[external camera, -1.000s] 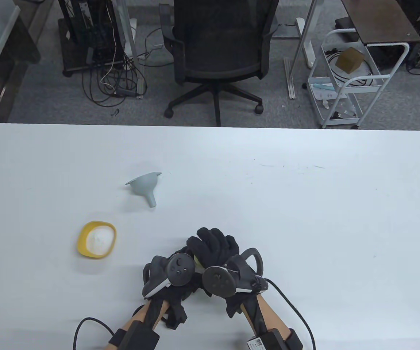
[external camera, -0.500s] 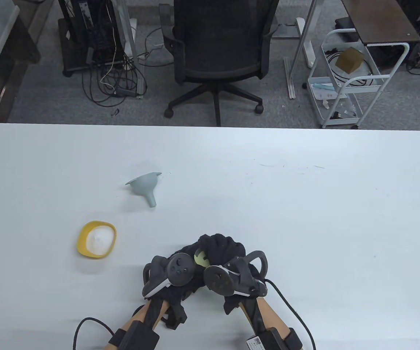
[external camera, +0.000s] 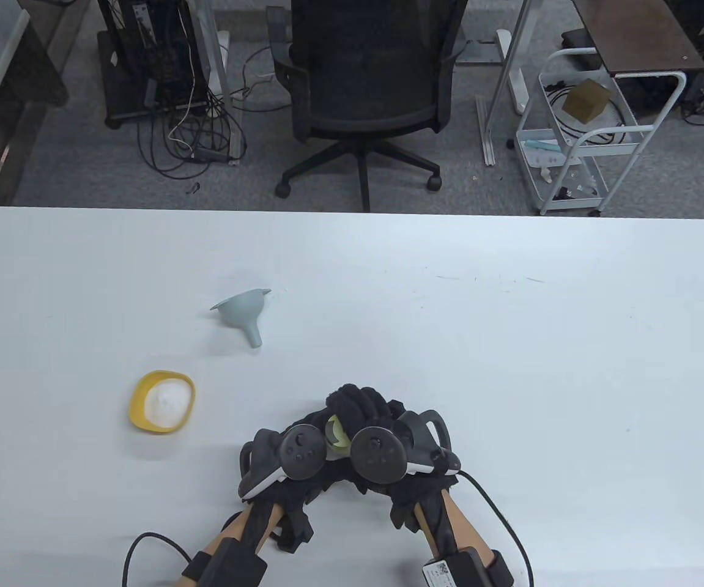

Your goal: Unscrew the press dispenser and pour salt into it

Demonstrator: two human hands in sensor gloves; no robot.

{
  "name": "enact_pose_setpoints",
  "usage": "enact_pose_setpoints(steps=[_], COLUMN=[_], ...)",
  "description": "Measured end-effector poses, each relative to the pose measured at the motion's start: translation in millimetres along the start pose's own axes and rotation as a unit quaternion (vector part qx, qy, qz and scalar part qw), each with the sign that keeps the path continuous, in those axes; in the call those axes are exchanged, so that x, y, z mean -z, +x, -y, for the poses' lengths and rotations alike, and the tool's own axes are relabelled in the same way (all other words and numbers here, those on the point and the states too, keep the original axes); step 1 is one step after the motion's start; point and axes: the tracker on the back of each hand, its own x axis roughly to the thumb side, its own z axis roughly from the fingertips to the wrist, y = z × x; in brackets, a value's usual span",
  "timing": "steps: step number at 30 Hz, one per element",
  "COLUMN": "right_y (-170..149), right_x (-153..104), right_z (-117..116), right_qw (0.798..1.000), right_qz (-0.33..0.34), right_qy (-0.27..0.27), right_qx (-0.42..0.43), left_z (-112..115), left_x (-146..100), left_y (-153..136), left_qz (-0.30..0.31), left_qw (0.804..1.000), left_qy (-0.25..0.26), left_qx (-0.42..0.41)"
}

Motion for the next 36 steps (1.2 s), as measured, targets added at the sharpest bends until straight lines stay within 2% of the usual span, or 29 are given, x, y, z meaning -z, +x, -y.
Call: enact_pose_setpoints(steps=[4,7,10,24,29,36], right_y=[0.5,1.4,1.5,-4.8,-13.7,-25.6], right_x=[2.0,1.6,0.3,-5.3,-10.7,-17.5], right_z=[-5.3,-7.5,-6.9,6.1,11.9,18.6], right_qw=[0.996,0.992,0.990,0.994,0.989,0.986], right_qz=[-0.044,-0.063,-0.051,-0.004,-0.020,-0.039], right_qy=[-0.032,-0.085,-0.118,-0.105,-0.133,-0.145], right_qx=[-0.069,-0.065,-0.056,0.033,0.064,0.069], left_z=[0.0,0.0,0.0,-0.1,-0.4,-0.3], left_x=[0.0,0.0,0.0,-0.1,-0.1,-0.7], left_y=[0.0,0.0,0.0,-0.1,-0.4,-0.3], left_qz=[0.000,0.000,0.000,0.000,0.000,0.000], left_qw=[1.000,1.000,1.000,1.000,1.000,1.000], left_qy=[0.000,0.000,0.000,-0.001,-0.002,-0.002], left_qx=[0.000,0.000,0.000,0.000,0.000,-0.001])
